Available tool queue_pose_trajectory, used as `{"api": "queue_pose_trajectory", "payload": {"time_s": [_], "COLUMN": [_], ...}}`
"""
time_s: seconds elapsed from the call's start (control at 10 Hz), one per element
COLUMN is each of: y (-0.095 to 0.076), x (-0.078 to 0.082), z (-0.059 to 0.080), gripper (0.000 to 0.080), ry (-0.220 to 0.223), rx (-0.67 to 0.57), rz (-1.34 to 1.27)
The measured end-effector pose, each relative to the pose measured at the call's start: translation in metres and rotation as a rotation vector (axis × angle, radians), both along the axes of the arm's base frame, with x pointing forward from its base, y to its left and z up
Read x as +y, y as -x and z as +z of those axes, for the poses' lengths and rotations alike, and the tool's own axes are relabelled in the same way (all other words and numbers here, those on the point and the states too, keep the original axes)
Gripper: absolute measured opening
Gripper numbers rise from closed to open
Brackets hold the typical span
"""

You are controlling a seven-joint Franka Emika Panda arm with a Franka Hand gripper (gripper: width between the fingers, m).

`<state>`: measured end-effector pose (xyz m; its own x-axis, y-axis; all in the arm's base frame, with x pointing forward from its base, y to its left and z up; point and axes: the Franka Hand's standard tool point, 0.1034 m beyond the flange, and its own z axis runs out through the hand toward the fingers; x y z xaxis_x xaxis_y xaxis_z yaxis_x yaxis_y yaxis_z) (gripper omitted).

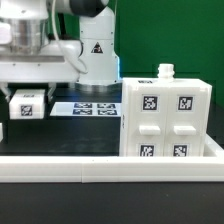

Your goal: Assemble cabinet

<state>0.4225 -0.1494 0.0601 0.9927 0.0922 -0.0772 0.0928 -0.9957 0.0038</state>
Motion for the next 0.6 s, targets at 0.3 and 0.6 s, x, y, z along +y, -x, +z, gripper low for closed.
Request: {"api": "queue_pose_trajectory", "payload": {"time_s": [0.3,0.6], "y": [-0.02,-0.038], "x": [0.037,0.073], "z": [0.035,0.06], "gripper": [0.0563,0.0563], "ry": [-0.018,-0.031], "rx": [-0.027,-0.03], "rz": [-0.032,-0.07]}}
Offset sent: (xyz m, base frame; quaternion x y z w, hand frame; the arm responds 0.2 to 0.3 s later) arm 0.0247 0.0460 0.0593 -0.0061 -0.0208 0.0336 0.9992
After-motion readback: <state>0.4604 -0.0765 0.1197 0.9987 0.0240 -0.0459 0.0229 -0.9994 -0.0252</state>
